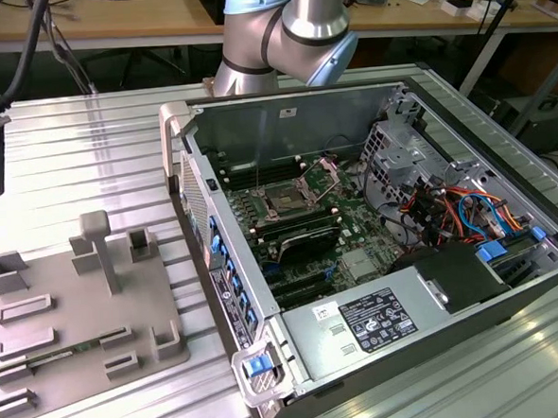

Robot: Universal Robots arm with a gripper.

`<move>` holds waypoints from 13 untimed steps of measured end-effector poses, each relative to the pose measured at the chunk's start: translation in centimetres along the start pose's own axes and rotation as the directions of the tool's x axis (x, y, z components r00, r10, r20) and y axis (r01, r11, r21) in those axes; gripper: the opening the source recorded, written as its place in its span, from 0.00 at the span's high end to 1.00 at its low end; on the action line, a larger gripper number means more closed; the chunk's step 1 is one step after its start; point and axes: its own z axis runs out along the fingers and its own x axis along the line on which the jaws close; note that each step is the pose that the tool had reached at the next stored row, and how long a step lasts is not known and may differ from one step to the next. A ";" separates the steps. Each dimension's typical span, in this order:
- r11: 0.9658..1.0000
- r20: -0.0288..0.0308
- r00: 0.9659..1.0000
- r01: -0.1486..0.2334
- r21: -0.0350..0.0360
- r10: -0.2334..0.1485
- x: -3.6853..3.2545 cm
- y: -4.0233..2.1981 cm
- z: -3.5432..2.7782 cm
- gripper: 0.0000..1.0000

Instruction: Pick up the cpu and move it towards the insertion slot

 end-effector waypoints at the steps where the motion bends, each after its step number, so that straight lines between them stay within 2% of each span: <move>1: 1.000 0.000 1.000 0.000 0.000 0.000 0.00 0.00 -0.11 0.45; 8: 1.000 0.000 1.000 0.000 0.000 0.000 -0.04 0.00 -0.27 0.45; 13: 1.000 0.000 1.000 0.000 0.000 0.000 -0.54 -0.01 -0.26 0.45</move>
